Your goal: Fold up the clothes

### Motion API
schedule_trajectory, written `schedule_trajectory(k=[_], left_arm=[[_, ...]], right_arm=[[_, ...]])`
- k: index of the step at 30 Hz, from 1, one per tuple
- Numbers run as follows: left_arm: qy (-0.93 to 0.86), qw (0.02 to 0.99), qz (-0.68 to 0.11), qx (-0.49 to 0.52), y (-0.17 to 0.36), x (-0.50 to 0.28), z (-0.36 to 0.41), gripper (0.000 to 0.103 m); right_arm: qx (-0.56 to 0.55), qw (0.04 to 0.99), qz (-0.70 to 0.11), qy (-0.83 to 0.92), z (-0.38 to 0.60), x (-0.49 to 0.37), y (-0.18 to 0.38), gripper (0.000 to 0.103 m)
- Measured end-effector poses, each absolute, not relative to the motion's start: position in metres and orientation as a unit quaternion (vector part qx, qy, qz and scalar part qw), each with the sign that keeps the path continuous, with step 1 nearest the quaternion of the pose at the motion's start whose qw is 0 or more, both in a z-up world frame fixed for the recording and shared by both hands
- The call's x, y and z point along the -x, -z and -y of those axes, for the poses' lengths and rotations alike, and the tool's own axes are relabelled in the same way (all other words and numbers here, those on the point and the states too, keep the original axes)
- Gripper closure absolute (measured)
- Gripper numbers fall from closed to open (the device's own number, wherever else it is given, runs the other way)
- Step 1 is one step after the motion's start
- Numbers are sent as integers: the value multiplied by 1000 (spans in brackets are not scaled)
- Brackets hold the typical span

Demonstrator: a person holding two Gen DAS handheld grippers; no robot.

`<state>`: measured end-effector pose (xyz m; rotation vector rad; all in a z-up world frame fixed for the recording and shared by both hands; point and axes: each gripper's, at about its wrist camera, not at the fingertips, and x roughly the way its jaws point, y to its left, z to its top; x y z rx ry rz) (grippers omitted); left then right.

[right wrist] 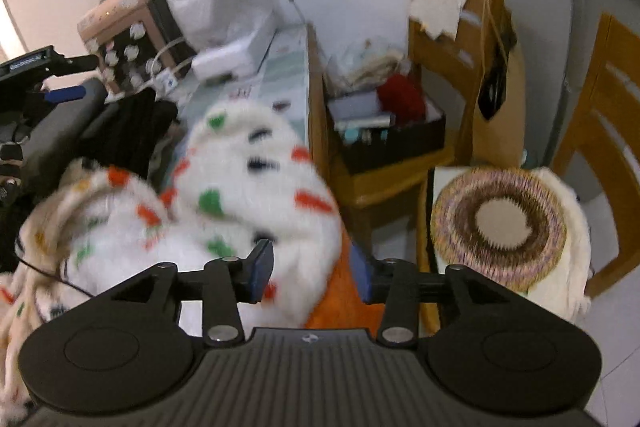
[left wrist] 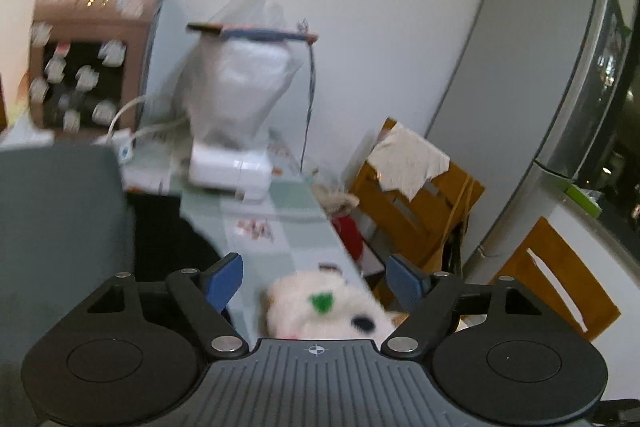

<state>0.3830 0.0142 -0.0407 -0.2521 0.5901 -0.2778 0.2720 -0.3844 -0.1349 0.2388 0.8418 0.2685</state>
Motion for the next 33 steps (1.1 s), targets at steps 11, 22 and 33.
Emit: schedule_trajectory(k=[11,22,33], left_arm=[[130,925,-327,144,44,-277,-37,22],[69,916,-350,185,43,-171,-55,22],[37,922,-337,189,36,-75,-86,22]], right_arm=[[-204,845,-459,-183,420,-223,193,28],[-263,833,-451,-184,419,-191,198,89],[-50,915,-359,-179,335,-74,75,92]])
